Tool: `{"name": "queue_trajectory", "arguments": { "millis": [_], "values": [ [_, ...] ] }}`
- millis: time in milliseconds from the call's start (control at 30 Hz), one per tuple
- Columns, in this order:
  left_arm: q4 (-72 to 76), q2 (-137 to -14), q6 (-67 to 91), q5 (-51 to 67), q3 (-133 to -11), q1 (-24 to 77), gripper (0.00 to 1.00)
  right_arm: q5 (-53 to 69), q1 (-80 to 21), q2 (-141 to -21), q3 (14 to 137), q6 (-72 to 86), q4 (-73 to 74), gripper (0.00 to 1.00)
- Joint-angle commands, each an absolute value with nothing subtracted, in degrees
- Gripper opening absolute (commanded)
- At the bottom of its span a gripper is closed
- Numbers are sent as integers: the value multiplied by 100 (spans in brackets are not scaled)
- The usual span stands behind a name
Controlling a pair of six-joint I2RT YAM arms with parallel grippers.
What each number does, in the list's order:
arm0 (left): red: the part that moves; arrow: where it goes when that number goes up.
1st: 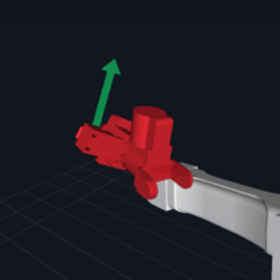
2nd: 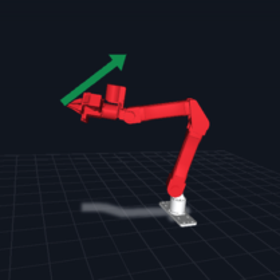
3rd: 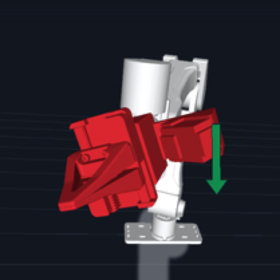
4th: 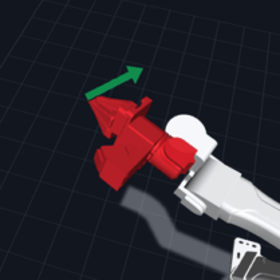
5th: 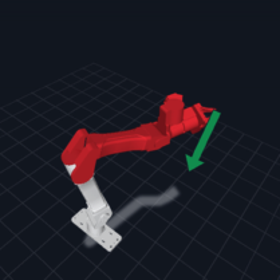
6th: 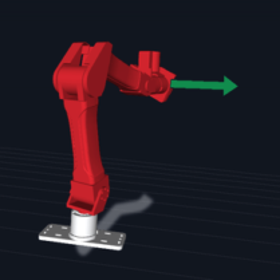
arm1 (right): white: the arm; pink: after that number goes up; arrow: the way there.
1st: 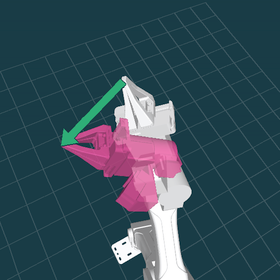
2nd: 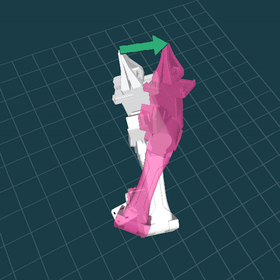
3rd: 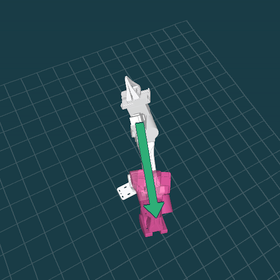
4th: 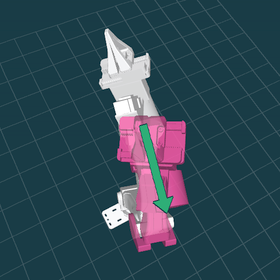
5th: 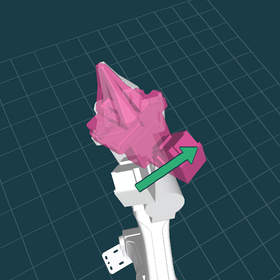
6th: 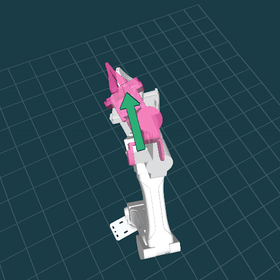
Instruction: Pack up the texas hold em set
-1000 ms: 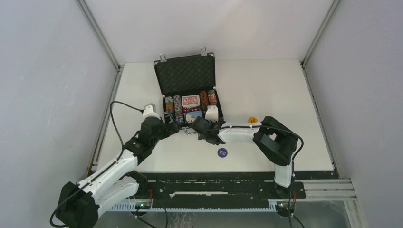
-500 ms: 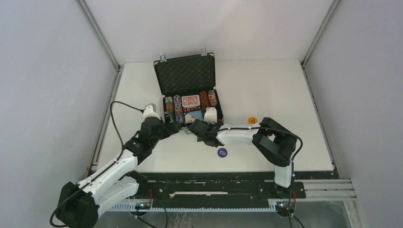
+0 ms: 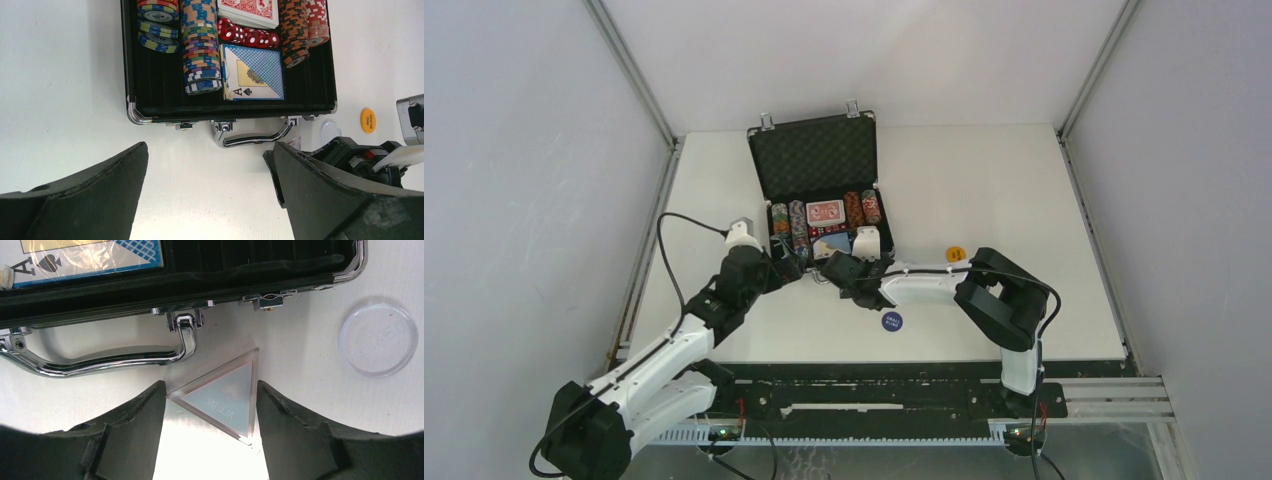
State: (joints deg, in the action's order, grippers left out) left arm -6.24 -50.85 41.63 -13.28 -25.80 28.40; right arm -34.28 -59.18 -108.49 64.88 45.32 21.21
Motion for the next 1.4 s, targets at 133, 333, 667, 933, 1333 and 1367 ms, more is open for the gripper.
{"name": "queue_trajectory", "arguments": {
  "millis": [133,333,667,933,1333,1367],
  "values": [
    [-325,-5095,4245,-1233,-2439,2812,100,-3251,-5987,-10751,6337,4496,2318,64],
    [-316,-5137,4245,-1205,-2452,2812,100,-3255,-5913,-10483,6337,4330,2192,59],
    [-350,-5089,4228,-1270,-2446,2812,100,-3406,-5861,-9971,6381,4103,2341,59],
    [-351,-5080,4219,-1261,-2454,2812,100,-3470,-5863,-9908,6701,3852,2381,59],
    [-383,-5012,4201,-1352,-2442,2812,100,-3229,-5535,-10813,8156,2943,2275,59],
    [-386,-5008,4202,-1353,-2448,2812,100,-3197,-5495,-10943,8318,2891,2300,59]
  ]
}}
